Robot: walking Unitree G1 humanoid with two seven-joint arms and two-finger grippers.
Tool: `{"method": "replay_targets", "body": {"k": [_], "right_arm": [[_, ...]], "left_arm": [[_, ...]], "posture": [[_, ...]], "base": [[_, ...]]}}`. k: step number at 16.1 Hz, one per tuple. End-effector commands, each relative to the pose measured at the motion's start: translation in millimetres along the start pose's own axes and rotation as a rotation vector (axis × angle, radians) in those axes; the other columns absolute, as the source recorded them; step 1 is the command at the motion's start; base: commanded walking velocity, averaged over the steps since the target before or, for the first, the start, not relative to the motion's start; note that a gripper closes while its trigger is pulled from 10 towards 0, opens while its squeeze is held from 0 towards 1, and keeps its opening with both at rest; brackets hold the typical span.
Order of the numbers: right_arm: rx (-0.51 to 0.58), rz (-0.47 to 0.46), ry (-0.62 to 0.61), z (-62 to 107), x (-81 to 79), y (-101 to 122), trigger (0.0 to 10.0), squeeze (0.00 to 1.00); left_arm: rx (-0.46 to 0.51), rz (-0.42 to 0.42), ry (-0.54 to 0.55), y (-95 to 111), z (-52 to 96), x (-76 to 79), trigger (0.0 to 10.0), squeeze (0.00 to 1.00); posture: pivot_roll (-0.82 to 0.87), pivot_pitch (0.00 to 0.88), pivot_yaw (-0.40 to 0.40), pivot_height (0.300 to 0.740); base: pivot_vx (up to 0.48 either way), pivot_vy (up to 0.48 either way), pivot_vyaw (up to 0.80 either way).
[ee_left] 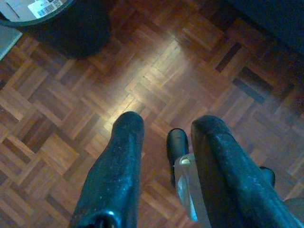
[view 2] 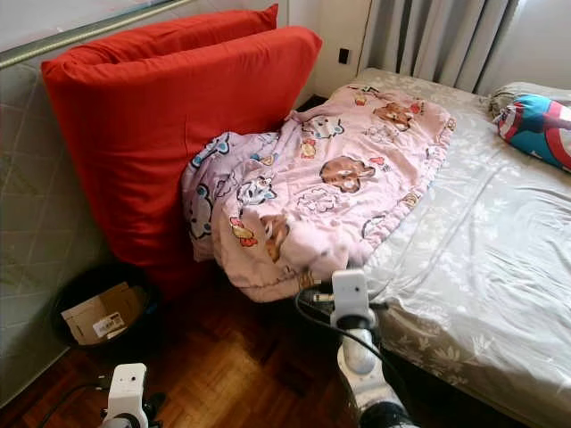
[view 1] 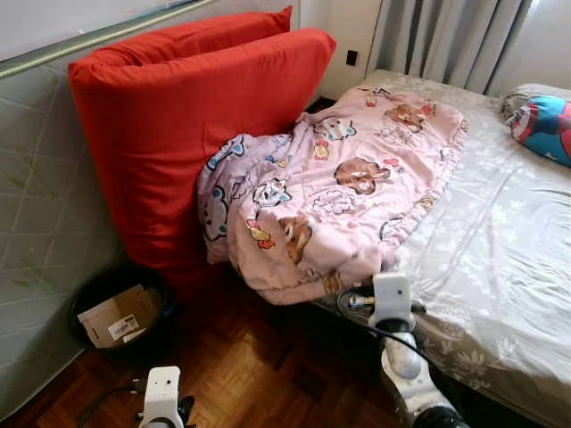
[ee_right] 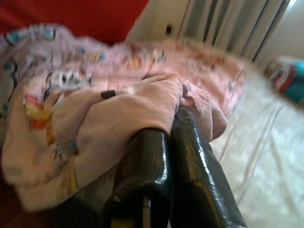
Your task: Clean up the room
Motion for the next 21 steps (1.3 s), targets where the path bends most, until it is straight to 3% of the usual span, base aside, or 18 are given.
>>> {"method": "replay_targets", "body": {"k": [1,4,9,11,16,21], "right_arm": [[0.049,0.024,0.021,-1.5,-3.5,9.3,10.0,0.00],[0.003,0.040,0.067,1.9,-12.9,0.0,10.0,0.00],[-0.306,0.048,0.124,21.8,-20.9,-55.8,10.0,0.00],[-0.394,0.099,0.168,32.3,-25.3,-72.5,10.0,0.00],[-0.517,0.142,0.159,41.1,-18.1,-90.5,10.0,0.00],[-0.561,0.151,0.197,46.5,-24.3,-96.8,10.0,0.00]], "left_arm": [[-0.026,-0.015,-0.007,-7.5,1.5,-0.2,10.0,0.00],[-0.027,-0.018,-0.011,-7.9,1.5,0.4,10.0,0.00],[-0.028,-0.030,-0.016,-8.3,1.7,0.1,10.0,0.00],[-0.028,-0.031,-0.018,-8.5,1.8,0.3,10.0,0.00],[-0.030,-0.034,-0.025,-8.9,1.8,0.8,10.0,0.00],[-0.030,-0.034,-0.028,-8.8,1.8,1.0,10.0,0.00]], "posture": [[0.00,0.066,-0.027,0.740],[0.00,0.062,-0.027,0.740],[0.00,0.064,-0.025,0.740],[0.01,0.065,-0.026,0.740],[0.01,0.070,-0.026,0.740],[0.01,0.071,-0.026,0.740]], "base": [[0.000,0.000,0.00],[0.000,0.000,0.00],[0.000,0.000,0.00],[0.000,0.000,0.00],[0.000,0.000,0.00],[0.000,0.000,0.00]]}}
Point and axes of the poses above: a point about 5 cm out from each wrist's last joint towards the gripper, its own z axis pointing back from the gripper into the wrist, its own y axis along the axis of the wrist's last joint, x = y × z, the point moved 5 cm from there along -z, pointing out of the wrist towards the gripper, and after that the axes turned 9 degrees about -z, right-handed, at the moved point
